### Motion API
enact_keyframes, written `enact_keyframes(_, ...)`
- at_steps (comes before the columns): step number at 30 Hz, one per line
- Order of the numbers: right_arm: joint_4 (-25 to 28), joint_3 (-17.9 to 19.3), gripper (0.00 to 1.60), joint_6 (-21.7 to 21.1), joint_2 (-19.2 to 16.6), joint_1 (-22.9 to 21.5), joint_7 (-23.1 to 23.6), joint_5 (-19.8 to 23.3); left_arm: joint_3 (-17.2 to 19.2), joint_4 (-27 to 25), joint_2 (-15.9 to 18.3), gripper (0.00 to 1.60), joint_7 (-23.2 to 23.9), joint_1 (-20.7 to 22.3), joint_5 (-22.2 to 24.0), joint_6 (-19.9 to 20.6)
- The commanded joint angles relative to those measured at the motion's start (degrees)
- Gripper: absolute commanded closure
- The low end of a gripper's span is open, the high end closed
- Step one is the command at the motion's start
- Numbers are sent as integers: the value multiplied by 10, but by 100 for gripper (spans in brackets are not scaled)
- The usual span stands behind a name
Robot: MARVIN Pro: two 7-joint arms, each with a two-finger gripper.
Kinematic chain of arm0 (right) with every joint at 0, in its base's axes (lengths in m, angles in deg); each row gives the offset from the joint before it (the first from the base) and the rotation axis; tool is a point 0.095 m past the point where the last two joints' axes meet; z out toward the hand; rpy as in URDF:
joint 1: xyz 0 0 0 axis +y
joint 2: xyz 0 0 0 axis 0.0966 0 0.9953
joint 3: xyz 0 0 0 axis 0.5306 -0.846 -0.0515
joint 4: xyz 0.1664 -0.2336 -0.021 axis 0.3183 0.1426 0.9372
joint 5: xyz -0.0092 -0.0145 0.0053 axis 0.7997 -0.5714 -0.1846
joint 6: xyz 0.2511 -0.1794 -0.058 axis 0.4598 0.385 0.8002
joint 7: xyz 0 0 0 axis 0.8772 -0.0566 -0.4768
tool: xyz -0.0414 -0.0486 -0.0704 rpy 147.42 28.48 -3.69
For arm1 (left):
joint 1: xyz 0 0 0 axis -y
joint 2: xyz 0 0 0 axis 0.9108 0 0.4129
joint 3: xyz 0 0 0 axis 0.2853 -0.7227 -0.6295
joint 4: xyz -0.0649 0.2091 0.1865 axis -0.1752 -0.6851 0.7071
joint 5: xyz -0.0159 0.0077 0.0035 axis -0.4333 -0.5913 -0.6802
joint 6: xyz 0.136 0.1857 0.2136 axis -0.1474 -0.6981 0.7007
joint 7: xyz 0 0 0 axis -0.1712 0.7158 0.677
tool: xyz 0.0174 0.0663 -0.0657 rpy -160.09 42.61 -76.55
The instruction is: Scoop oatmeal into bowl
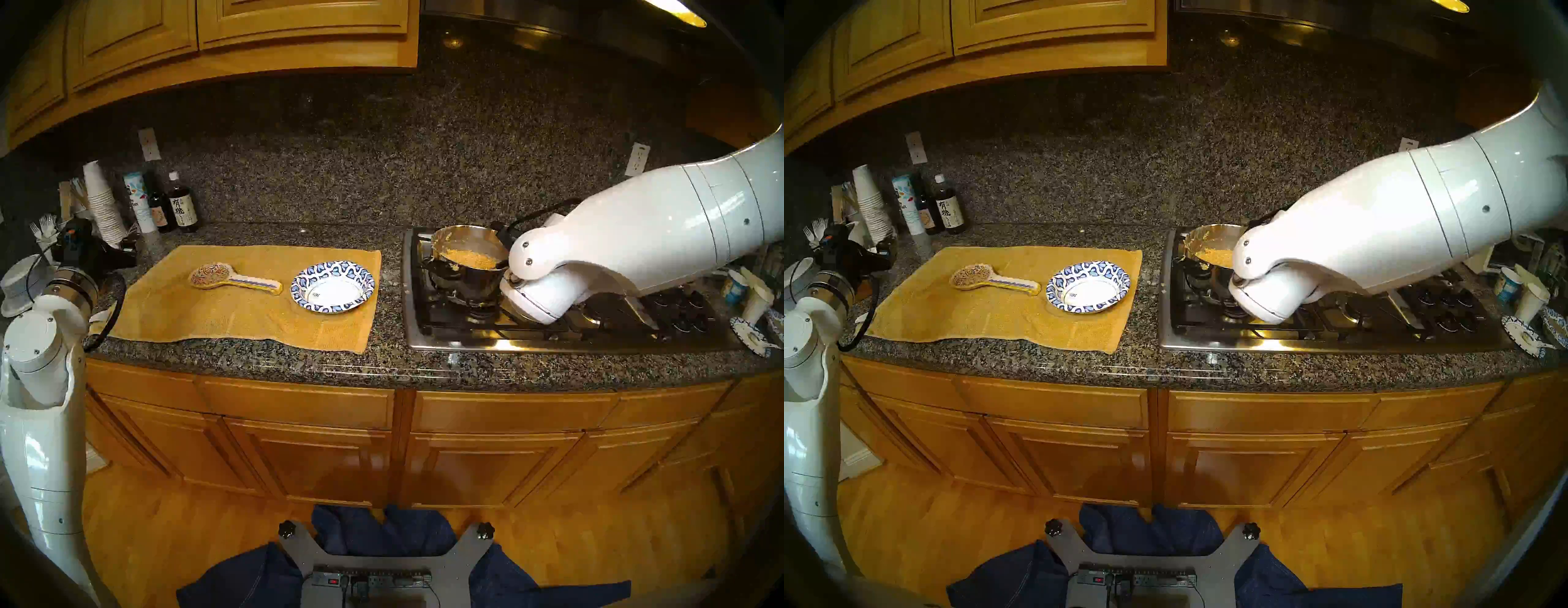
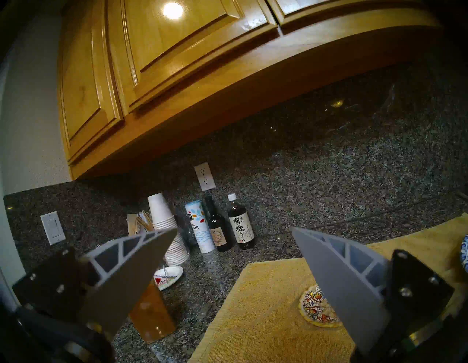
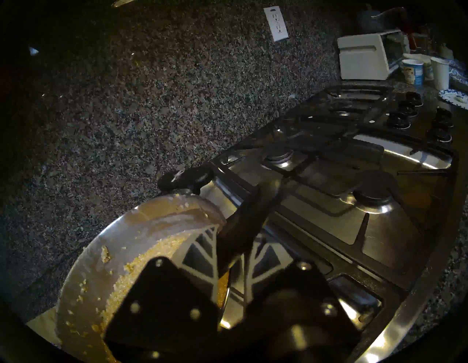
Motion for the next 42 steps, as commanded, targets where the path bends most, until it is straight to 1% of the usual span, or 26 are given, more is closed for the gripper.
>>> enact_keyframes(1,-19,8,160,0,-2,-28,-22,-16,5,-16,8,0,0,10,-1,-9)
enact_keyframes(6,-30,8,160,0,-1,-35,-14,-25,5,-16,9,0,0,10,-1,-9)
enact_keyframes(10,-38,3,160,0,5,-43,-10,-41,5,-16,9,0,-1,10,-1,-9)
enact_keyframes(17,-46,-15,160,0,23,-58,-8,-73,5,-16,9,0,-1,9,0,-9)
enact_keyframes(22,-53,-32,160,0,42,-62,-16,-93,5,-16,10,0,-2,9,0,-8)
enact_keyframes(31,-77,-76,160,0,73,-71,-18,-134,4,-16,10,0,-3,9,1,-8)
enact_keyframes(42,-95,-112,160,0,110,-74,-27,-176,4,-15,11,0,-4,8,2,-8)
